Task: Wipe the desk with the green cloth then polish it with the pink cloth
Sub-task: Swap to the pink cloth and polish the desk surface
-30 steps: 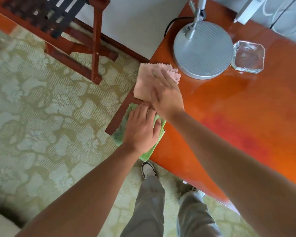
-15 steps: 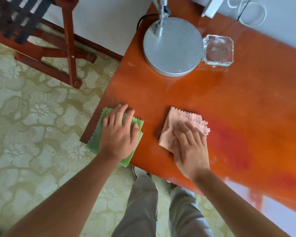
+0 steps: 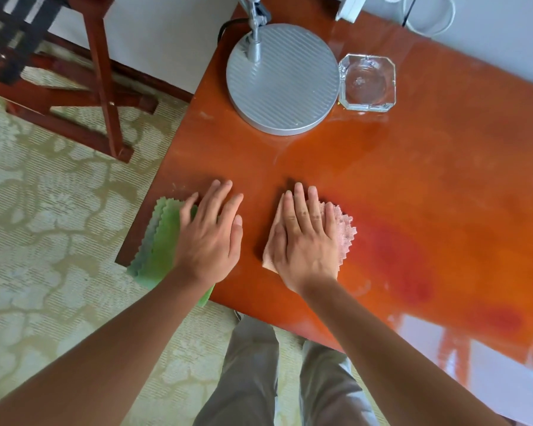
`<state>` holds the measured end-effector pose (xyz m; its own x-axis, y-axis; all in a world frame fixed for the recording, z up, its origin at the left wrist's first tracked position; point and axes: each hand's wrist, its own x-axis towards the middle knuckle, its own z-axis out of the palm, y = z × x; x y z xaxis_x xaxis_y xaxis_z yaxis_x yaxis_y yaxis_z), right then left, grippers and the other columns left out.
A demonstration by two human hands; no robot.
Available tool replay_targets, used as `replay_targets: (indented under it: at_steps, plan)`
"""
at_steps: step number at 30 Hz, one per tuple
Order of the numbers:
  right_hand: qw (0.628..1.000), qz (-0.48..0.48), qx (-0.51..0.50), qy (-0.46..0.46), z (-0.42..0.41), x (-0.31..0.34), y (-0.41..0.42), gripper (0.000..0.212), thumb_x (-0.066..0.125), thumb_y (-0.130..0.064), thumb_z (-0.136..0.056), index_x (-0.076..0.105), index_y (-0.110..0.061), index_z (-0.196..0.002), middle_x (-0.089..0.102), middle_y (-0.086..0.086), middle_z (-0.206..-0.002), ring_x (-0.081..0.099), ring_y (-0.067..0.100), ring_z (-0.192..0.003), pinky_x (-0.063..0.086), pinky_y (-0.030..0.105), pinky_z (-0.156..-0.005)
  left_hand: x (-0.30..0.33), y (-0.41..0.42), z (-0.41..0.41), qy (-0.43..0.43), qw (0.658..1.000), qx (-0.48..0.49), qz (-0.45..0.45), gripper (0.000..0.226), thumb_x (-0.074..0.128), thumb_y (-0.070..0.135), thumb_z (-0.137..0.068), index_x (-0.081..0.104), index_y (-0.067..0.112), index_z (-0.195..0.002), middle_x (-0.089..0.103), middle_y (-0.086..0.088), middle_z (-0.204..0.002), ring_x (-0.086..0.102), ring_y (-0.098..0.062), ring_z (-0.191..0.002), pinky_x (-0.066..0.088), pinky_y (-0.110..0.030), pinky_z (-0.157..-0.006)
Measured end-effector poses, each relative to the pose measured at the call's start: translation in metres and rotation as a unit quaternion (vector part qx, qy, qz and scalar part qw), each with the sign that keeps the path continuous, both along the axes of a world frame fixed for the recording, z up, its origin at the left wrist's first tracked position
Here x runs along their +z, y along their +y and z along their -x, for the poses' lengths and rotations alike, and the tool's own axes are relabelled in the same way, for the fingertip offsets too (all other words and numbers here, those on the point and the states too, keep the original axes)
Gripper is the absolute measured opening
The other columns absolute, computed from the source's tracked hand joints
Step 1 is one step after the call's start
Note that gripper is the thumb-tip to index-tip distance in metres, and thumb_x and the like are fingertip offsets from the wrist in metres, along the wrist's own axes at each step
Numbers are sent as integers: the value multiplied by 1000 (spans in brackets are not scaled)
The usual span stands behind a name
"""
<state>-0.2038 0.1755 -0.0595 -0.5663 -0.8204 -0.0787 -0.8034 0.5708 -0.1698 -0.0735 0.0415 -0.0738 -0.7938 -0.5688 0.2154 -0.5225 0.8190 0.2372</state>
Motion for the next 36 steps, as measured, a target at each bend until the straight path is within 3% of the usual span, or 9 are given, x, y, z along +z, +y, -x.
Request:
replay_targets:
  at_steps: [6, 10, 13, 19, 22, 26, 29, 32, 36]
  plan:
    - [997, 79, -4, 10, 29, 5, -40, 54, 38, -30, -105, 40, -9, -154, 30, 11, -164, 16, 31, -155, 13, 51, -126, 2, -2, 2, -4, 1000, 1, -7, 37, 46, 26, -100, 59, 8, -129, 54, -16, -143, 46, -32, -139, 33, -52, -112]
    - [974, 225, -16, -34, 53, 6, -73, 37, 62, -12, -95, 66, 2, -128, 61, 21, -137, 47, 43, -138, 31, 56, -117, 1, -2, 1, 15, 1000, 10, 1, 36, 45, 25, -99, 57, 9, -128, 55, -17, -139, 48, -32, -134, 33, -51, -110]
    - [971, 234, -8, -51, 50, 4, -68, 29, 64, -11, -95, 71, 2, -120, 66, 20, -130, 54, 41, -132, 36, 55, -115, 1, -3, 0, 18, 1000, 17, 0, 35, 46, 25, -98, 57, 10, -128, 55, -15, -139, 48, -32, -133, 33, -50, -110]
    - [984, 165, 19, -67, 20, 5, -9, 45, 57, -16, -99, 56, -1, -142, 46, 17, -153, 37, 34, -147, 24, 53, -123, 9, -1, -1, -4, 1000, -23, 2, 35, 50, 20, -96, 66, 11, -125, 58, -9, -141, 51, -29, -134, 33, -52, -109]
    - [984, 137, 7, -113, 10, 9, 24, 52, 48, -28, -102, 49, -4, -148, 37, 15, -159, 26, 32, -152, 19, 51, -125, 21, 15, 9, 6, 998, -65, -1, 36, 53, 18, -93, 68, 10, -125, 60, -8, -140, 53, -28, -133, 33, -52, -110]
    - [987, 131, -5, -88, 3, 12, 59, 52, 40, -27, -104, 47, -1, -148, 38, 17, -158, 27, 33, -151, 24, 50, -124, 40, 55, 41, 13, 989, -136, -55, 38, 45, 19, -97, 65, 8, -127, 60, -7, -140, 51, -26, -137, 33, -49, -113]
    - [997, 36, 6, -60, 0, 9, 57, 59, 23, -30, -105, 24, -3, -158, 17, 14, -167, 10, 30, -156, 13, 47, -127, 38, 67, 56, -32, 986, -157, -53, 39, 45, 18, -101, 61, 11, -137, 54, -3, -149, 43, -20, -145, 31, -52, -116]
    - [998, -22, 7, -51, 17, 3, 35, 64, 8, -32, -103, 3, -6, -161, -4, 13, -168, -9, 29, -156, -3, 45, -128, 28, 56, 67, -109, 983, -139, -45, 48, 44, 21, -106, 43, 11, -153, 38, -5, -161, 29, -22, -152, 21, -57, -120]
    - [998, -56, 28, -30, 50, -2, 12, 63, 1, -34, -103, -12, -9, -159, -14, 11, -168, -18, 26, -155, -12, 42, -126, 15, 31, 97, -206, 972, -109, -4, 57, 4, 36, -108, 2, 16, -161, 2, -3, -170, 1, -22, -157, -5, -57, -122]
